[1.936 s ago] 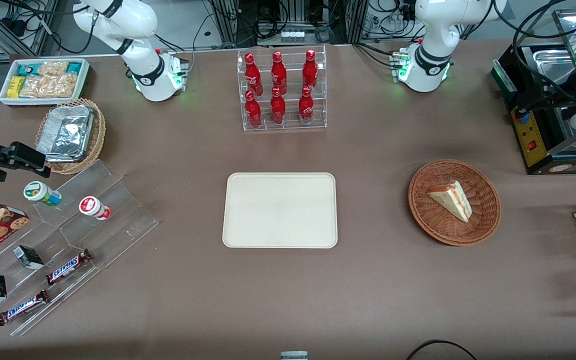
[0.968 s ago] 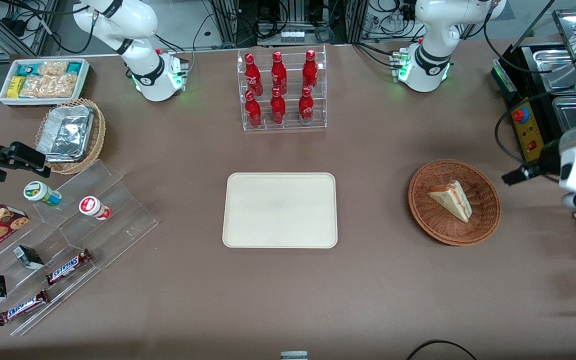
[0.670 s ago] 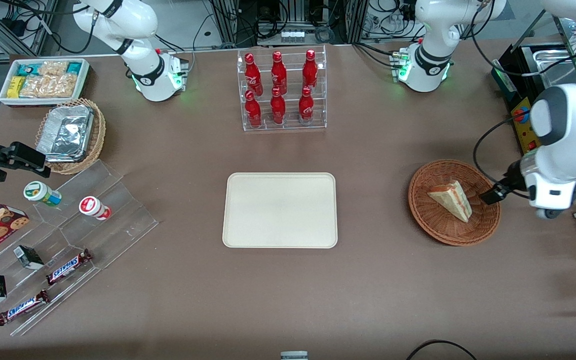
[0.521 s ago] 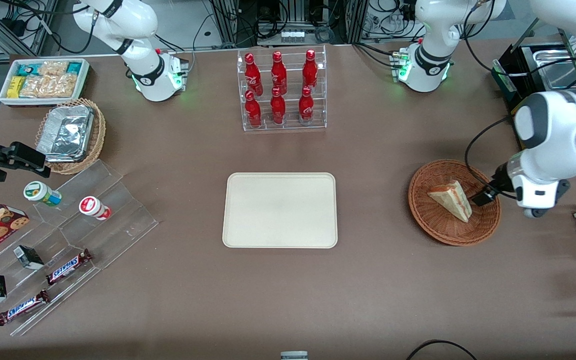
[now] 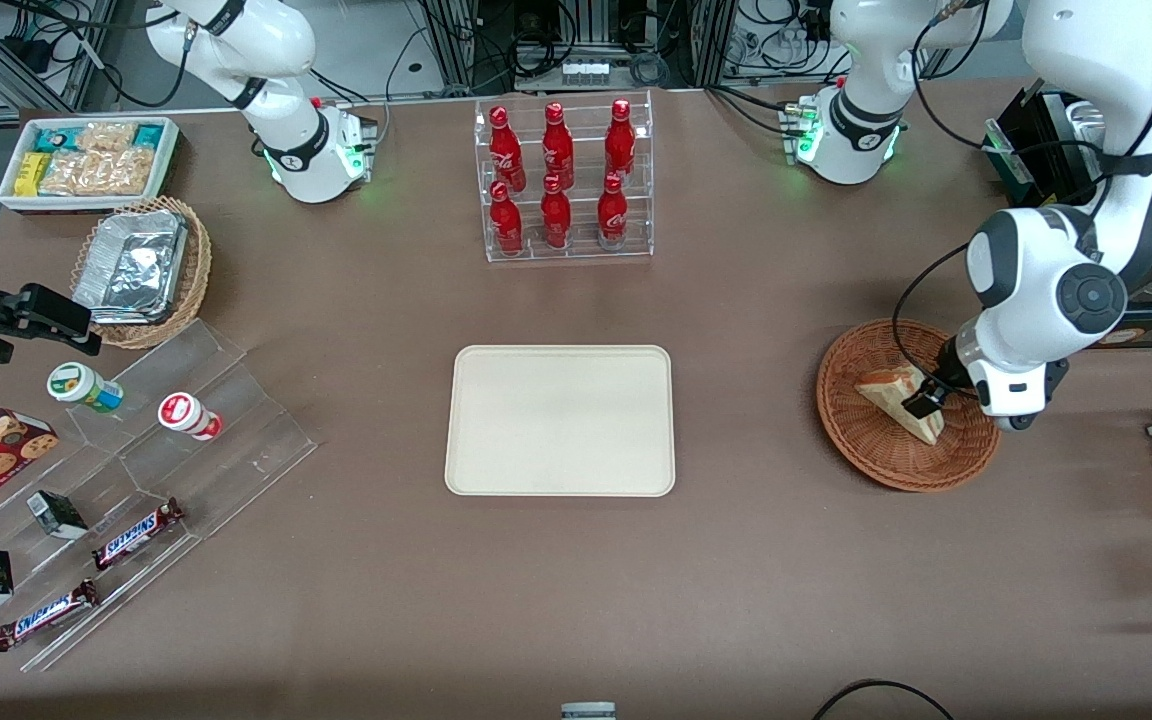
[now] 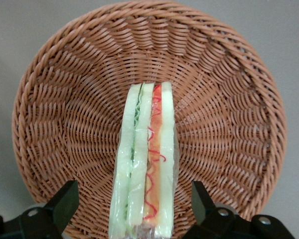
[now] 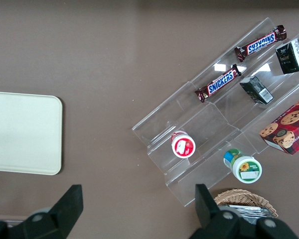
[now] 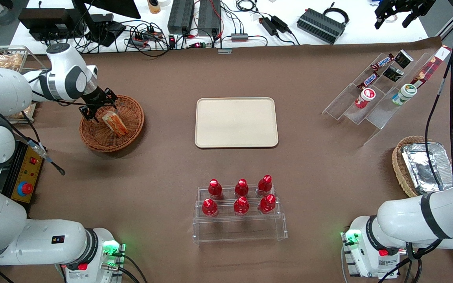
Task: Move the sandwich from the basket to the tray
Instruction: 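Lower the left gripper and close it on the wrapped sandwich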
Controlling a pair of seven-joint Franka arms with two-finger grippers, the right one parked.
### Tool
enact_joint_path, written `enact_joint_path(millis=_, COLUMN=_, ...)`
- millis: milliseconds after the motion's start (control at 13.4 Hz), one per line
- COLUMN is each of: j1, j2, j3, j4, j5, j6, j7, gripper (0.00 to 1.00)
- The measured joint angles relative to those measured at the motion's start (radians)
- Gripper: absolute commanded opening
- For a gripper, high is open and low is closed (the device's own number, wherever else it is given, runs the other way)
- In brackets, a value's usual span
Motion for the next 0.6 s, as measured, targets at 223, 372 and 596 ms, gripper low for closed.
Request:
enact_joint_path(millis=223, j1=-0.008, j2=0.021, j3=0.0, j4=-0.008, j5=-0.001, j6=0.037, j7=-0.011, gripper=1.0)
enact_joint_path(millis=372, j1=-0.018, j2=0.03, j3=-0.001, j4=-0.014, j5=-0.001, j6=0.051, j7=-0.027, gripper=1.0)
enact_joint_path(millis=596, j1=-0.037, j2=0.034, j3=-0.001, j4=-0.024, j5=-0.001, j6=0.051, j7=-0.038, gripper=0.89)
